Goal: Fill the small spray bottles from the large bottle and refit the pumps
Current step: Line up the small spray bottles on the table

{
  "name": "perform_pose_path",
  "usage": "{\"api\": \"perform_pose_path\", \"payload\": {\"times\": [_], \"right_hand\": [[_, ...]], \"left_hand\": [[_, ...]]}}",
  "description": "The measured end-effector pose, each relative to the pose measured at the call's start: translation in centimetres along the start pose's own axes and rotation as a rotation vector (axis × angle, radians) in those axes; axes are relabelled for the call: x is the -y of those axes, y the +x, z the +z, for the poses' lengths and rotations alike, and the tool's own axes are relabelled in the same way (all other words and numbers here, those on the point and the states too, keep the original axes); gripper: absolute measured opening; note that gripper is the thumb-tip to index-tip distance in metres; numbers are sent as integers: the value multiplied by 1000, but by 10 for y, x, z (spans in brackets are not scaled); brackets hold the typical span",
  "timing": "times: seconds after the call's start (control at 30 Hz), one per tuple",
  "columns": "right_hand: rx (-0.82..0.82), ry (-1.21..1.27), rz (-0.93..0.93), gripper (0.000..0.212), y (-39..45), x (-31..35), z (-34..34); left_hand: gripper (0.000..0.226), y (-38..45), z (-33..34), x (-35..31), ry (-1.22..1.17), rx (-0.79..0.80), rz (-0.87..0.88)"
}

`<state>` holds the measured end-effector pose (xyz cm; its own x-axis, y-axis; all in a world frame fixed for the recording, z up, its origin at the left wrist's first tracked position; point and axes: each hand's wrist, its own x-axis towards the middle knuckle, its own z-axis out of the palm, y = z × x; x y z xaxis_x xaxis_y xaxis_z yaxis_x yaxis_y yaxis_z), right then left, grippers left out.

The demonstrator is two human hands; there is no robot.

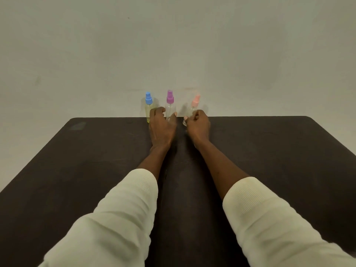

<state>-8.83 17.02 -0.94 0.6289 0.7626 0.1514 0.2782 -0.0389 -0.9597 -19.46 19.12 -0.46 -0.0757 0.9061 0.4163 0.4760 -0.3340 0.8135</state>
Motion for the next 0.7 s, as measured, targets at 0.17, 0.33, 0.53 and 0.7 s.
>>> {"api": "perform_pose_path", "payload": {"times": [0.17,0.33,0.53,0.7], "right_hand": [[25,33,7,18,-59,6,-41],[67,82,23,25,-139,4,-88],[143,89,-27,26,-239,3,-150],[179,42,-48,25,-297,5,-193]], "left_hand": [[34,-54,-36,-17,-183,102,-99],[46,-140,-79,-36,-243,204,-85],[34,-246,-123,-64,-338,236,-43],[23,-296,-142,-71,-323,249,-1]]}}
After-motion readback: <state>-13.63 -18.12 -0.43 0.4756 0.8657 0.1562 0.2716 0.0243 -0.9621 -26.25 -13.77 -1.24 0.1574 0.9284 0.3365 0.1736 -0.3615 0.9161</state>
